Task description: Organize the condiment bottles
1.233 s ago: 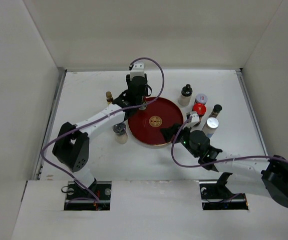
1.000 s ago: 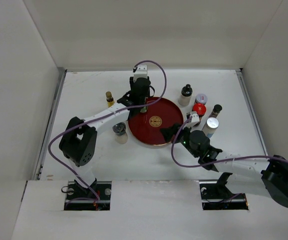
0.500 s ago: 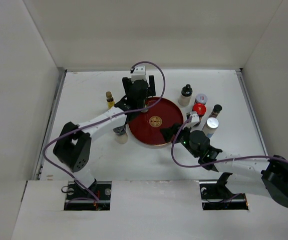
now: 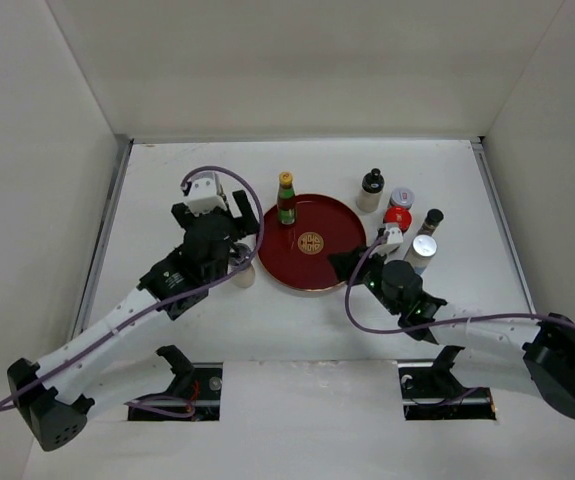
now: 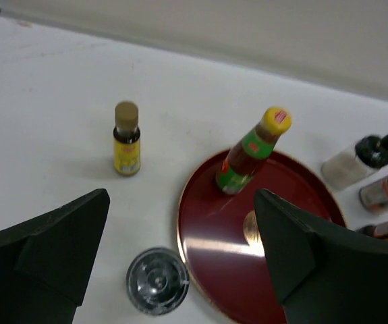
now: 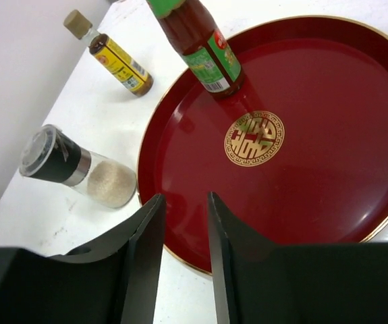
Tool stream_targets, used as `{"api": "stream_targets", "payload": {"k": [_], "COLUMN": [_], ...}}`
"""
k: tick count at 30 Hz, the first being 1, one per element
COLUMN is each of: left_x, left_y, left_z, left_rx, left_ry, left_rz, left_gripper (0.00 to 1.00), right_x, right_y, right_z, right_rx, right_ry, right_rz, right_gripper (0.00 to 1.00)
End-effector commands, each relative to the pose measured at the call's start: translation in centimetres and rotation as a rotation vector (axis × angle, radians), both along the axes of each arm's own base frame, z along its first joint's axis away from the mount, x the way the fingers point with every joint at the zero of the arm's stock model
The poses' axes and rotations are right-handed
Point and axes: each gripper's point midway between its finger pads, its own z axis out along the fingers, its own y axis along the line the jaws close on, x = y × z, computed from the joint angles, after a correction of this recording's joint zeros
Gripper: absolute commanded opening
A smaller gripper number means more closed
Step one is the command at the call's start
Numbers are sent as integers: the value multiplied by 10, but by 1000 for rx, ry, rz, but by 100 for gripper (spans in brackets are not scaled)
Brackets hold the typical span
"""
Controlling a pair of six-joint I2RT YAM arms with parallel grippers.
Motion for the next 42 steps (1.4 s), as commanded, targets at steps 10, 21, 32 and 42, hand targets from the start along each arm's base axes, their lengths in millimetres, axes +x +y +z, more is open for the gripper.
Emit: {"api": "stream_targets", "payload": {"k": [10, 21, 32, 42], "left_x": [-33, -11, 8, 59], "left_y": [-14, -13, 1, -77], "left_z": [-137, -161, -62, -47], "left_rx": [129, 150, 127, 94], "left_ry": [355, 376, 166, 71], "left_rz": [-89, -57, 18, -96], "left_gripper": [96, 75, 37, 35], "right_x": [4, 2, 2, 1], "right_y": [7, 9, 8, 4], "right_z": [8, 8, 8, 13], "right_rx": [17, 24, 32, 42], "right_ry": [-17, -15, -17, -25], "right_rz": [8, 15, 13, 4], "right_gripper": [87, 85, 83, 83]}}
